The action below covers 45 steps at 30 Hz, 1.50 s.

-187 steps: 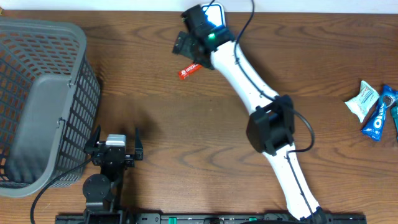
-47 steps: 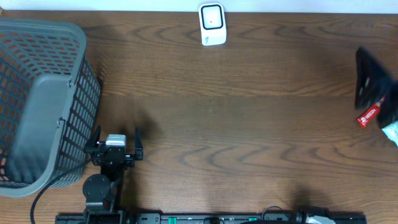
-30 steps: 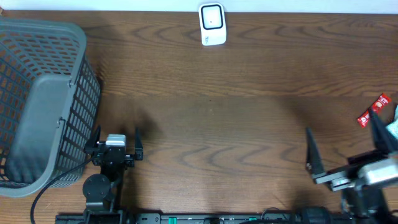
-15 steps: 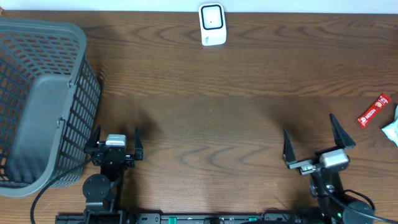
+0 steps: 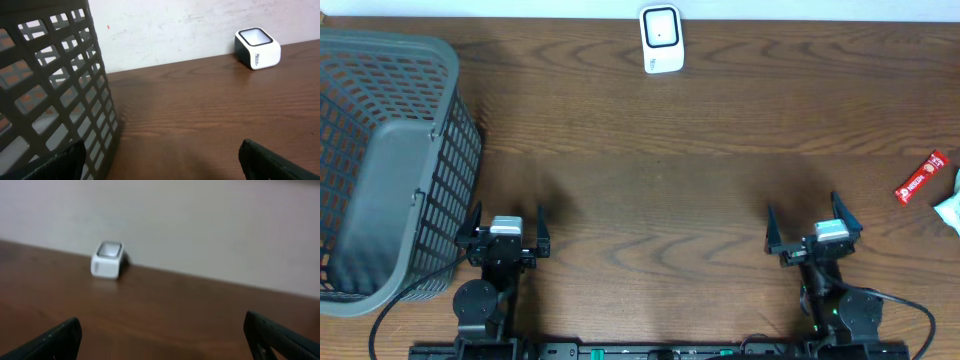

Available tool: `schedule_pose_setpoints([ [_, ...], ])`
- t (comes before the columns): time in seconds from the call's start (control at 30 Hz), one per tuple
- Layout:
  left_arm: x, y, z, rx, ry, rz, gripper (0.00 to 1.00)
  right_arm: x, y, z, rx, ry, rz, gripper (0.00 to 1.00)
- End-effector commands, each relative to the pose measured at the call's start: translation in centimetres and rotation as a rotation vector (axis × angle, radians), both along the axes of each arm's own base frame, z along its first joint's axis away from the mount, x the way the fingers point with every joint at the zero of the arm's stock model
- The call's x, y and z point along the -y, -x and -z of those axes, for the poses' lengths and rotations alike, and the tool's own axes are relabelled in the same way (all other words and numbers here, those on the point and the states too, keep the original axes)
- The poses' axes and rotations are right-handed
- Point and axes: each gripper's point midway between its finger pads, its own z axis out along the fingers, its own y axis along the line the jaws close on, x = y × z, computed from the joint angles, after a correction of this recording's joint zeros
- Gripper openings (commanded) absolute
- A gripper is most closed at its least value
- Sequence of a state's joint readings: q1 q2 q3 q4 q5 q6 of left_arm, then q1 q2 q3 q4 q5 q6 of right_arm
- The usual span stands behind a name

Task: Scan the item barcode

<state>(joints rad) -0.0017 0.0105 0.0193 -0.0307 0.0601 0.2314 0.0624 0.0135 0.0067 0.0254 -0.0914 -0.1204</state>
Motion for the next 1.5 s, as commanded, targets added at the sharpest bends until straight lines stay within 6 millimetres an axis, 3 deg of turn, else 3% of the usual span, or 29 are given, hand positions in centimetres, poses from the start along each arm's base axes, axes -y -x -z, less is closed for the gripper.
schedule_pose_setpoints([
  [0.0,-0.1,0.1,1.5,-0.046,0.012,-0.006,0.98,0.9,-0.1,0.7,-0.027,-0.010,0.054,0.99],
  [0.1,-0.1,0.1,1.5,-0.046,0.012,-0.006,0.98,1.4,-0.1,2.3,-0.092,-0.004,0.080,0.99],
  [0.4,-0.1,0.1,1.5,-0.046,0.012,-0.006,0.98,1.6,-0.2,3.5,-0.145,0.006,0.090,0.99],
  [1.13,-0.1,0.1,1.5,-0.046,0.012,-0.006,0.98,1.6,-0.3,3.6,-0.147,0.006,0.090,0.99],
  [1.47,-0.1,0.1,1.5,-0.046,0.012,-0.006,0.98,1.7,-0.1,2.2,-0.090,0.000,0.095,0.99],
])
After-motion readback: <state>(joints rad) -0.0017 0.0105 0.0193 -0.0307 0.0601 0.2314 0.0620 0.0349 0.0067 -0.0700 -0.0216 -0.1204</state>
